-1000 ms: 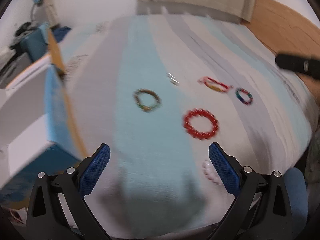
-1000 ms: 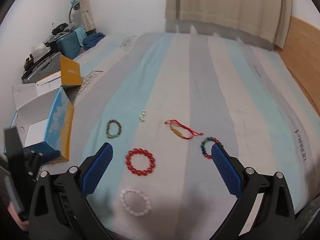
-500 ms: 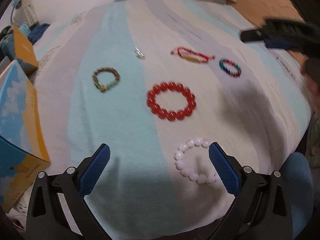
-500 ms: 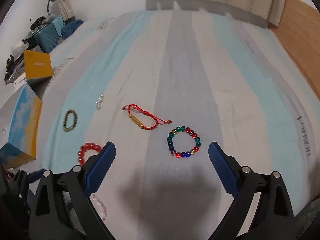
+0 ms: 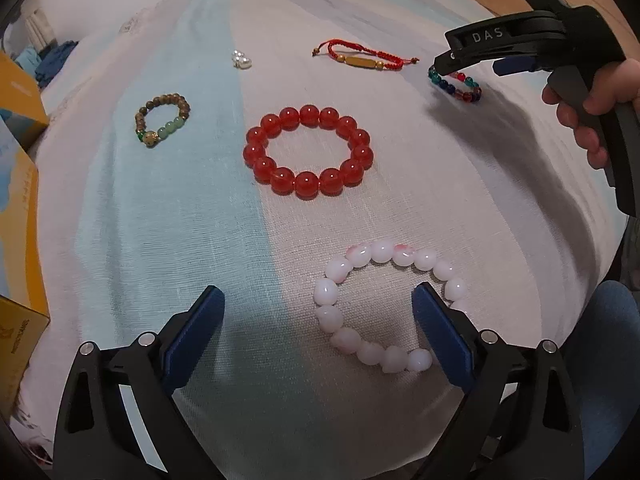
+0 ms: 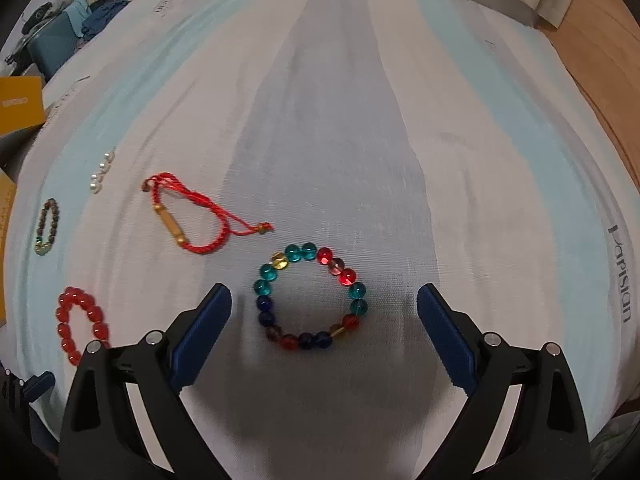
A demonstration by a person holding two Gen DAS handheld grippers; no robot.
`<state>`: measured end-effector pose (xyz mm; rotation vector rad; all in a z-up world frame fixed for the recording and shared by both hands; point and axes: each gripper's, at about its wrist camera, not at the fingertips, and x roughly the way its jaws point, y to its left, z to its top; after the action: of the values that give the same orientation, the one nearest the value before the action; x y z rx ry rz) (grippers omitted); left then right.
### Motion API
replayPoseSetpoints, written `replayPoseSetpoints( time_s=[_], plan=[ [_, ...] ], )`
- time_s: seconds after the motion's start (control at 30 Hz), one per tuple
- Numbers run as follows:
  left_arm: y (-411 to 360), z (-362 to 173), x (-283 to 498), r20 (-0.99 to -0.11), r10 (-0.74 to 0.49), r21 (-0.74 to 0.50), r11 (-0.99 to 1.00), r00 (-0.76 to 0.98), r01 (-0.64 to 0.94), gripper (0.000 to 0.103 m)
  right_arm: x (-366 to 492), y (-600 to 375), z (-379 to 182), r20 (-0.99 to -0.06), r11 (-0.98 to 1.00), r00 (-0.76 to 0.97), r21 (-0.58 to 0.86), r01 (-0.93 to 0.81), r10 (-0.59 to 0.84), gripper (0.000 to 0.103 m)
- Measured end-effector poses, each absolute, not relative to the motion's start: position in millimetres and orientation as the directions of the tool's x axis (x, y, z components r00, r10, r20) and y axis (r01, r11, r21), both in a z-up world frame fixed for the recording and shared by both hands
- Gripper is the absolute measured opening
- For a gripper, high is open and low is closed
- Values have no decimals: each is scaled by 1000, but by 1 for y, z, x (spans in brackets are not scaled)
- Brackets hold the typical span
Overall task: Organize jewelry
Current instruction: 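Move both open tools back over the remaining bracelets on the bed, then grasp white bead bracelet with left tool while right tool grasps multicolour bead bracelet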
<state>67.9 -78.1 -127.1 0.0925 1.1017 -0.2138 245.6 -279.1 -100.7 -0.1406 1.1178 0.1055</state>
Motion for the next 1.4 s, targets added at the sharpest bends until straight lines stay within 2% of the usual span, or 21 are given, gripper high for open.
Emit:
replayPoseSetpoints(
  time_s=[0.13, 0.3, 0.4, 0.53, 0.57, 0.7, 0.9, 0.93, 1.1, 1.23, 1.27, 1.4],
  plan=[
    [-76, -129, 70, -893, -137, -42, 974, 429, 224, 91, 252, -280, -112, -911, 986, 413, -65, -152, 4, 89],
    [-81, -130, 71, -896, -108, -7, 973, 430, 229, 83, 256, -277, -120, -920, 984, 391, -58, -170, 14, 81],
    [-82, -131, 70, -897, -108, -9, 974, 428, 228, 72, 258, -275, -120, -920, 983, 391, -61, -175, 13, 78],
    [-78, -127, 70, -901, -127, -30, 972, 415, 232, 53, 262, -271, -120, -922, 978, 386, -57, -201, 26, 61],
    [-77, -125, 69, -902, -129, -34, 972, 412, 231, 50, 262, -269, -120, -923, 977, 384, -52, -207, 32, 55],
    [-75, -121, 67, -905, -136, -48, 974, 402, 221, 30, 262, -260, -119, -927, 973, 372, -44, -225, 44, 43],
    [-69, -117, 66, -908, -151, -67, 973, 391, 219, 14, 260, -250, -115, -927, 974, 373, -40, -221, 46, 28],
    [-68, -116, 66, -908, -149, -64, 973, 391, 223, 12, 259, -249, -114, -926, 975, 374, -42, -219, 45, 24],
    [-64, -113, 68, -908, -168, -88, 972, 383, 218, 10, 255, -244, -114, -923, 976, 386, -79, -201, 5, 21],
    [-61, -108, 67, -906, -174, -97, 973, 386, 211, 10, 251, -244, -112, -921, 981, 389, -59, -187, 19, 13],
    [-60, -107, 68, -906, -174, -99, 973, 386, 208, 10, 250, -243, -110, -920, 981, 390, -47, -189, 31, 9],
    [-57, -103, 68, -904, -167, -94, 976, 394, 198, 10, 245, -243, -105, -922, 978, 383, -24, -205, 58, 9]
  ],
)
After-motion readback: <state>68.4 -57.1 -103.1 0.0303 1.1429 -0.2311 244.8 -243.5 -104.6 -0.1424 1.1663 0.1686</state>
